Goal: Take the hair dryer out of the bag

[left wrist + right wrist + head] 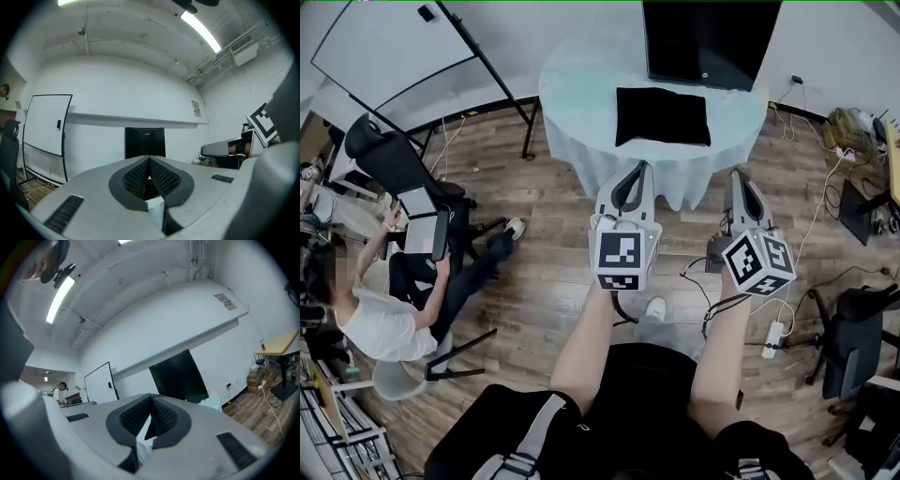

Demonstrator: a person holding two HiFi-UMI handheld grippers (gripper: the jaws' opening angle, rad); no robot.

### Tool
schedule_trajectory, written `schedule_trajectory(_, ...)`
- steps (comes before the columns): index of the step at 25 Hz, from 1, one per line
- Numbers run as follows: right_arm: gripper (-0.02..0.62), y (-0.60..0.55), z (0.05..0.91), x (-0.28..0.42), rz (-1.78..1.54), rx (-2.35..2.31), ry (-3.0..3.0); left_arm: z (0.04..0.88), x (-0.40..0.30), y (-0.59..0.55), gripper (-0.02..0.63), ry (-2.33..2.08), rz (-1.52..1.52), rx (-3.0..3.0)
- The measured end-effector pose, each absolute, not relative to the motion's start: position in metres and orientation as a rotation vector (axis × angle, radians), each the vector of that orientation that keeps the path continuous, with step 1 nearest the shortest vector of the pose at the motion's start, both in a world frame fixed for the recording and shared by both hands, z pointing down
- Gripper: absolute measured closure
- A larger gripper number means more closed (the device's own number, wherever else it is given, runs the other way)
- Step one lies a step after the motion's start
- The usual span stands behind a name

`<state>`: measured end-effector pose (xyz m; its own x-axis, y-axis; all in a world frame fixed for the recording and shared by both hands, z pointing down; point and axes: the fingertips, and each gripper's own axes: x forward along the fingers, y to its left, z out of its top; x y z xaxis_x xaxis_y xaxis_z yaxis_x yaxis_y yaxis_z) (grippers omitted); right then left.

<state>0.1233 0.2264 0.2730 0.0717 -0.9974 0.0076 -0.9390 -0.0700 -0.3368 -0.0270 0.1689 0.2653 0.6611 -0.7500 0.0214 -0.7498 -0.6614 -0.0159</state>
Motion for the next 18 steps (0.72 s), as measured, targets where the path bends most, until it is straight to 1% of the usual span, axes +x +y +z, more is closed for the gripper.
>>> schedule_trajectory(7,0.589,0.209,0.242,0.164,-0.25,-2.084,1.944,0.237,-0.003,0.149,0.591,1.299,0.045,-2.794)
schedule_trajectory(14,0.589,0.189,0.222,0.159,-0.196,-2.025,1.988,0.215,-0.011,0.128,0.591,1.348,0.096,-2.72)
schedule_trajectory(18,0.589,0.178,0.227,0.161,-0.214,-2.008,1.995,0.223,-0.01,0.111,0.592,1.364,0.065,-2.724)
